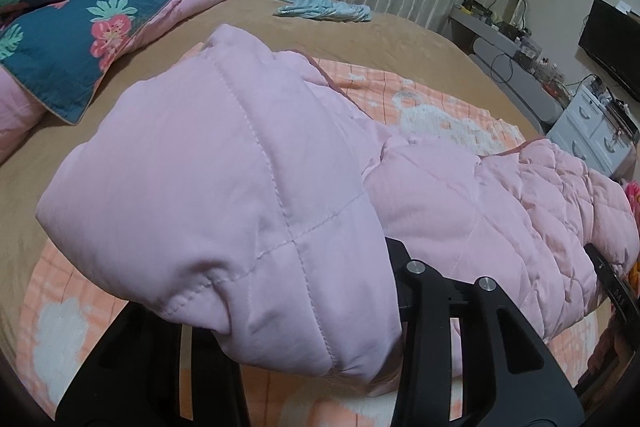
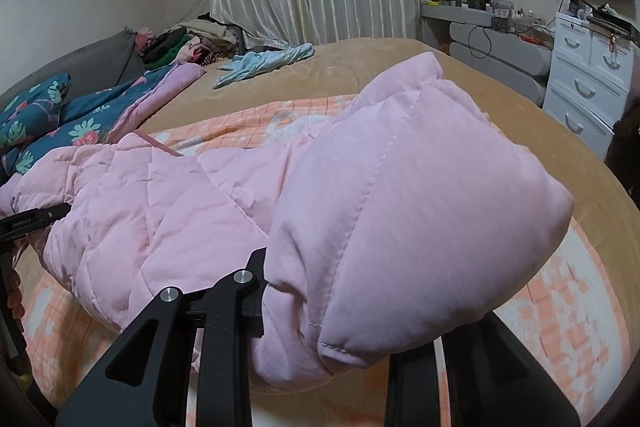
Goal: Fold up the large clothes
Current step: 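Lower the folded bundle onto the blanket and withdraw both grippers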
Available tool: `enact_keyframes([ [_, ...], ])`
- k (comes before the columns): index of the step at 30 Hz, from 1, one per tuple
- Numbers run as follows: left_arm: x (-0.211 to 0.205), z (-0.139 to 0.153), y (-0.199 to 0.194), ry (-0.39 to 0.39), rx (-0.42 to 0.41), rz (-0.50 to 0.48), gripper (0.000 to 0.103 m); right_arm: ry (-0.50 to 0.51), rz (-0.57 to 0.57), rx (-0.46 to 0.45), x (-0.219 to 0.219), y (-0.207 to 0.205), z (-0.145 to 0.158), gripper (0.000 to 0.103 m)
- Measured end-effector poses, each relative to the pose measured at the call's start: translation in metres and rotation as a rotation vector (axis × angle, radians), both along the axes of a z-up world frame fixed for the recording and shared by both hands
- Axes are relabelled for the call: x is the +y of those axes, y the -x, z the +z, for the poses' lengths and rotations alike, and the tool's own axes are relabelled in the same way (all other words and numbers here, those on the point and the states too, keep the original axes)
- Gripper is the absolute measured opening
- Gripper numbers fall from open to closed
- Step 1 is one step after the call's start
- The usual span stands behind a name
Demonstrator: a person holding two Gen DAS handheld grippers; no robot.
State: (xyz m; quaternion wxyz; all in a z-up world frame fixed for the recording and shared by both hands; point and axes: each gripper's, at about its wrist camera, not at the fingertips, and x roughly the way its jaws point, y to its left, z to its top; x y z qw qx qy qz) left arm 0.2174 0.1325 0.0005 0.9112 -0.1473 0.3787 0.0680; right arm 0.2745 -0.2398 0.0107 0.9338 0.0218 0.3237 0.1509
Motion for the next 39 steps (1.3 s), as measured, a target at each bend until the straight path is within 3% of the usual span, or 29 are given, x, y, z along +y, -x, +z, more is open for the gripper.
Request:
enact_keyframes([
  [13, -0.009, -0.023, 0.066, -0.010, 0.013, -0.011, 0.036, -0.032, -0.028, 0.077, -0.020, 0.062, -0.029, 0.030],
  [17, -0.008, -0.040, 0.080, 0.013, 0.034, -0.004, 0.043, -0.090, -0.060, 0.143, -0.032, 0.067, -0.045, 0.041],
  [21, -0.008, -0.048, 0.089, 0.038, 0.045, -0.001, 0.049, -0.148, -0.085, 0.206, -0.043, 0.073, -0.056, 0.056],
  [22, -0.006, -0.049, 0.091, 0.049, 0.051, 0.003, 0.050, -0.155, -0.084, 0.215, -0.045, 0.075, -0.057, 0.063],
  [27, -0.004, -0.051, 0.103, 0.067, 0.069, 0.017, 0.066, -0.155, -0.087, 0.246, -0.054, 0.095, -0.061, 0.082],
  [31, -0.006, -0.050, 0.124, 0.052, 0.078, 0.028, 0.080, -0.110, -0.079, 0.234, -0.057, 0.119, -0.058, 0.093],
  [33, -0.010, -0.046, 0.134, 0.034, 0.084, 0.027, 0.093, -0.081, -0.079, 0.208, -0.057, 0.134, -0.051, 0.096],
  [39, -0.031, -0.029, 0.167, -0.009, 0.065, -0.027, 0.094, -0.056, -0.052, 0.106, -0.054, 0.177, -0.015, 0.099],
])
